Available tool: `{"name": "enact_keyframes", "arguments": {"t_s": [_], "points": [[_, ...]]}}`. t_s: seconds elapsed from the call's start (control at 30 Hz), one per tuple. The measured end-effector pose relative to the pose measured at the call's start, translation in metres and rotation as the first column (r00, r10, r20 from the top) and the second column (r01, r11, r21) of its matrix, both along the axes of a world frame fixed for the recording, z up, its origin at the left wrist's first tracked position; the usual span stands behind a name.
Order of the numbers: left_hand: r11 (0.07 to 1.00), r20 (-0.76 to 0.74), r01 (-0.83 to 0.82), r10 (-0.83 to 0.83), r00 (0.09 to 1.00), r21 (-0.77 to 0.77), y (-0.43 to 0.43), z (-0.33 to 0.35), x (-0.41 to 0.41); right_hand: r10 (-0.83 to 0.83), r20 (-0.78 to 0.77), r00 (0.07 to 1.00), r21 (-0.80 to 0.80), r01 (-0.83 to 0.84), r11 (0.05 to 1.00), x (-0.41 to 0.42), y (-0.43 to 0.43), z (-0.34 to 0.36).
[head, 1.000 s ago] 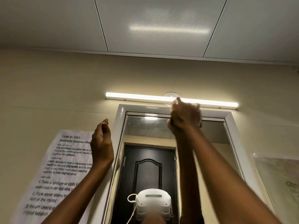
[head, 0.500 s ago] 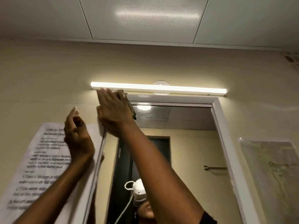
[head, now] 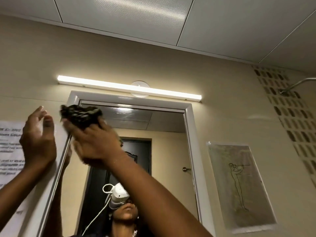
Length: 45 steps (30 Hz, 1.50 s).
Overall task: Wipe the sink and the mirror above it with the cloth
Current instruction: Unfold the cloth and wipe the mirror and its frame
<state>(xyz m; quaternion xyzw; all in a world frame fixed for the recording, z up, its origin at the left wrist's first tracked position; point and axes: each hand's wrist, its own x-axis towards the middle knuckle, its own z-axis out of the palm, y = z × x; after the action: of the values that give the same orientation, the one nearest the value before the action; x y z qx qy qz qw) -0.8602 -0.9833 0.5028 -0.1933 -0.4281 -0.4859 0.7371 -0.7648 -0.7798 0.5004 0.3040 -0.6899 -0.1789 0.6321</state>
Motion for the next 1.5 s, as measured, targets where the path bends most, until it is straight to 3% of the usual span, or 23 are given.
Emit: {"name": "enact_keyframes", "arguments": {"t_s": [0.07, 0.13, 0.33, 0.5, 0.63, 0.73, 0.83, 0.93, 1.03, 1.13, 1.23, 1.33, 1.4, 1.5], "points": [[0.982, 0.06, -0.187, 0.188, 0.98, -0.027, 0.051, -0.016, 0.075, 0.088, 0.024, 0.996, -0.176, -0.082, 0.981, 0.0, 0.037, 0.012], [0.968, 0.036, -0.225, 0.23, 0.973, -0.112, 0.065, -0.024, 0.093, 0.114, -0.01, 0.993, -0.339, -0.111, 0.934, 0.003, 0.086, 0.016], [0.987, 0.081, -0.122, 0.13, 0.988, -0.106, 0.068, -0.028, 0.102, 0.022, 0.011, 1.0, -0.689, -0.009, 0.725, -0.007, 0.199, 0.008], [0.993, 0.074, -0.042, 0.05, 0.996, -0.107, 0.069, -0.032, 0.106, 0.012, 0.041, 0.999, -0.78, 0.024, 0.625, -0.009, 0.196, -0.018], [0.994, 0.076, 0.032, -0.024, 0.997, -0.108, 0.069, -0.032, 0.107, 0.04, 0.097, 0.995, -0.834, 0.059, 0.549, -0.003, 0.19, -0.125], [0.993, 0.066, 0.058, -0.052, 0.996, -0.099, 0.068, -0.031, 0.104, -0.028, 0.119, 0.993, -0.845, 0.116, 0.522, 0.001, 0.181, -0.214], [0.992, 0.062, 0.075, -0.069, 0.996, -0.101, 0.067, -0.029, 0.102, -0.025, 0.166, 0.986, -0.861, 0.157, 0.484, 0.003, 0.174, -0.221], [0.993, 0.032, 0.079, -0.076, 0.997, -0.091, 0.066, -0.029, 0.099, 0.0, 0.143, 0.99, -0.855, 0.123, 0.503, 0.002, 0.16, -0.163], [0.99, 0.02, 0.117, -0.115, 0.993, -0.078, 0.064, -0.029, 0.096, 0.135, 0.046, 0.99, -0.864, -0.028, 0.503, 0.002, 0.118, -0.086], [0.978, 0.021, 0.191, -0.19, 0.982, -0.082, 0.063, -0.028, 0.096, 0.199, 0.009, 0.98, -0.716, -0.132, 0.685, 0.004, 0.041, -0.044], [0.923, 0.068, 0.371, -0.366, 0.928, -0.099, 0.057, -0.026, 0.092, 0.154, 0.077, 0.985, -0.386, -0.113, 0.915, 0.007, -0.035, -0.055], [0.81, 0.18, 0.585, -0.571, 0.801, -0.037, 0.032, -0.033, 0.078, 0.067, 0.078, 0.995, -0.294, -0.041, 0.955, 0.005, -0.057, -0.075], [0.768, 0.25, 0.64, -0.617, 0.746, -0.014, 0.019, -0.039, 0.073, 0.026, 0.058, 0.998, -0.216, -0.013, 0.976, 0.006, -0.047, -0.093], [0.835, 0.336, 0.55, -0.519, 0.786, 0.004, 0.018, -0.045, 0.079, -0.036, 0.116, 0.993, -0.004, 0.037, 0.999, 0.009, -0.018, -0.124]]}}
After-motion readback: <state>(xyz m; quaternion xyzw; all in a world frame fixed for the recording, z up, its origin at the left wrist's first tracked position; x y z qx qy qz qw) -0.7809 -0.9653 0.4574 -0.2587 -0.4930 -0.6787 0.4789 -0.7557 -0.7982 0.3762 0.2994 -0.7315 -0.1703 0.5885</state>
